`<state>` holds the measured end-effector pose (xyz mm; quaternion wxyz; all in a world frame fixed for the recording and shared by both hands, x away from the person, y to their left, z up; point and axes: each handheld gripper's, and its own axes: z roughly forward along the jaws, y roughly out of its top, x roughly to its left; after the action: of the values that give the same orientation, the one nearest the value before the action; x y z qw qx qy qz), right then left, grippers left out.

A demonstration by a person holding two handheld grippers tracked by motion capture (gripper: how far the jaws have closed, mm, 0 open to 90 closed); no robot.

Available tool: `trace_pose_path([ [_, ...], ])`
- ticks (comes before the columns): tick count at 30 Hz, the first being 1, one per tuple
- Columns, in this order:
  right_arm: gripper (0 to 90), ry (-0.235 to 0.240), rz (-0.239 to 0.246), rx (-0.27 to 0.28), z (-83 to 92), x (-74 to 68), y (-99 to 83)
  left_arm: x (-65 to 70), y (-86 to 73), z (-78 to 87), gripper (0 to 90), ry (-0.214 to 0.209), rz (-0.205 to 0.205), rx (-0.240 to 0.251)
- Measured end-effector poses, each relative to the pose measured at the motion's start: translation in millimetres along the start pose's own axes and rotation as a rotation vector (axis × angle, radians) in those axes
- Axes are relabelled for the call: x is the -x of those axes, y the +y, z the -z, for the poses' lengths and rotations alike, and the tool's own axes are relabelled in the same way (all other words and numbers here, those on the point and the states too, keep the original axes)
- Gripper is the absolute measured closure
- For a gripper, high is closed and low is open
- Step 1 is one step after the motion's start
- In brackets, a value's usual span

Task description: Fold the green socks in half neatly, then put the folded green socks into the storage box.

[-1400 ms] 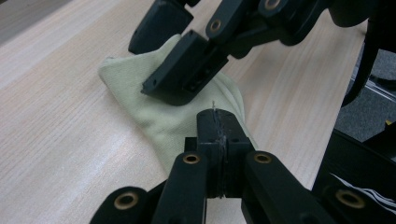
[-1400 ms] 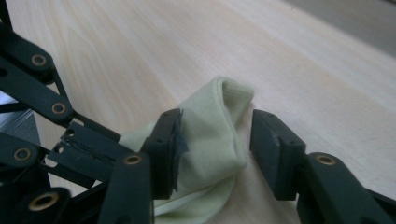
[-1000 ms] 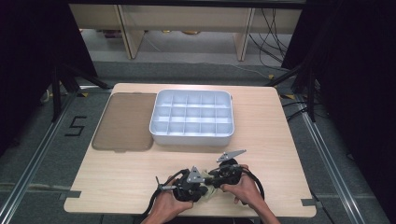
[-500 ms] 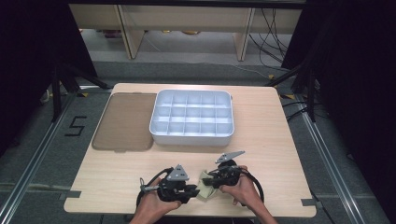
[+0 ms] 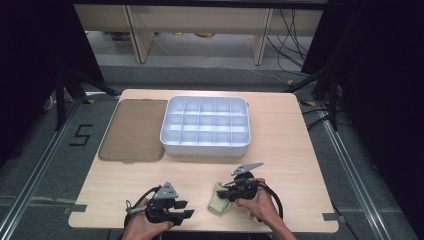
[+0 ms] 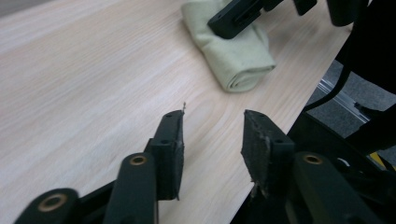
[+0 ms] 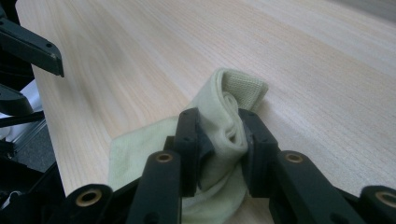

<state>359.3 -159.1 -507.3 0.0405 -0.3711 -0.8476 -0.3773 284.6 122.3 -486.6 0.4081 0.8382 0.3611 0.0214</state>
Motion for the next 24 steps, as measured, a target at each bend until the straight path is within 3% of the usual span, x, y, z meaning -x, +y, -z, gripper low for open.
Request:
trace_pose_path([
  [3, 72.6, 0.006, 0.002, 0.005, -0.4, 0.5, -0.2, -3.0, -4.6, 1.8, 51.6, 0.017, 0.012, 0.004],
  [4, 72.8, 0.004, 0.004, 0.005, -0.1, -0.3, -0.4, -5.2, -5.4, 3.8, 49.8, 0.021, -0.005, -0.018],
  [5, 72.9, -0.004, 0.006, 0.009, -0.3, -1.2, -0.6, -4.8, -7.4, 2.8, 48.7, 0.027, 0.026, -0.008],
  [9, 73.5, -0.015, 0.016, 0.008, 0.5, -3.2, -0.5, -7.4, -11.7, 1.7, 44.7, 0.052, 0.002, -0.029],
  [10, 73.6, -0.013, 0.017, 0.008, 0.3, -3.6, -0.4, -6.7, -13.1, 0.3, 43.5, 0.063, 0.024, -0.026],
  [12, 73.8, -0.018, 0.028, 0.005, 0.4, -4.2, 0.2, -8.7, -14.1, -1.2, 41.4, 0.06, 0.007, -0.038],
  [13, 73.9, -0.02, 0.033, 0.005, 0.5, -4.6, 0.4, -8.5, -15.7, -4.9, 40.7, 0.069, 0.032, -0.035],
  [15, 74.1, -0.024, 0.039, 0.002, 1.1, -5.6, 1.2, -8.8, -16.2, -5.1, 39.6, 0.058, 0.009, -0.05],
  [17, 74.4, -0.025, 0.046, 0.003, 1.7, -7.1, 2.0, -8.4, -15.8, -5.6, 38.4, 0.06, 0.022, -0.035],
  [19, 74.5, 0.007, 0.062, 0.005, 2.5, -7.2, 3.4, -9.4, -15.9, -4.4, 37.6, 0.065, 0.032, -0.038],
  [20, 74.6, -0.022, 0.063, 0.008, 3.8, -8.9, 3.8, -10.2, -15.8, -3.8, 37.6, 0.066, 0.018, -0.036],
  [21, 74.6, -0.022, 0.071, 0.008, 4.1, -9.2, 4.1, -9.0, -16.5, -4.5, 37.6, 0.07, 0.044, -0.022],
  [24, 74.7, -0.016, 0.086, 0.01, 6.8, -12.7, 6.0, -10.7, -16.2, -2.7, 37.6, 0.071, 0.021, -0.037],
])
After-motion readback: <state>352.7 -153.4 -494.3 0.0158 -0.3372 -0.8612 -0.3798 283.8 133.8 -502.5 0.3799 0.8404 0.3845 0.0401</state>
